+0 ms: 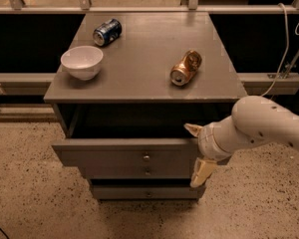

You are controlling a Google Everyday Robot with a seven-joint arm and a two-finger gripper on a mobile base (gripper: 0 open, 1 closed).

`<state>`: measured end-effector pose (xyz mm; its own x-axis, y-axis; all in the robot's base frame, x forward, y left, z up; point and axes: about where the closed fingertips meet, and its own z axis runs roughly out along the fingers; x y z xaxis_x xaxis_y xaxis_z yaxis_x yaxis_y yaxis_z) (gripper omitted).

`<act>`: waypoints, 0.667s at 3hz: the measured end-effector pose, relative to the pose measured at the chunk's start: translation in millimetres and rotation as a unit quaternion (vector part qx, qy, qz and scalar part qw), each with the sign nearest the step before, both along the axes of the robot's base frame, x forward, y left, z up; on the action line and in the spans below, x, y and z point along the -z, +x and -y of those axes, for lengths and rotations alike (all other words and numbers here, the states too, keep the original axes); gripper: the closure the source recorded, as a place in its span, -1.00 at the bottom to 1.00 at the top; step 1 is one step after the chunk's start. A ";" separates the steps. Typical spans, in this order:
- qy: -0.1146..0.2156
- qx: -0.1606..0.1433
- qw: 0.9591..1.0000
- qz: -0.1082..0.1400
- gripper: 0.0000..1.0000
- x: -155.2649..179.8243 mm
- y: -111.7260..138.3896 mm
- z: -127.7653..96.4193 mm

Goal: Open top drawer

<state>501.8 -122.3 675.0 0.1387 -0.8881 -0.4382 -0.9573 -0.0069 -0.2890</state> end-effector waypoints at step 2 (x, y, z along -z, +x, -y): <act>-0.029 0.015 0.999 -0.026 -0.76 36.6 29.2 8.8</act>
Offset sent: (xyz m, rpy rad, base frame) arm 0.0394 -0.0148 -0.0490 -0.0917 0.0782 -0.0502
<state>531.0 -131.1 638.4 0.0894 -0.9159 -0.3914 -0.9712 0.0070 -0.2382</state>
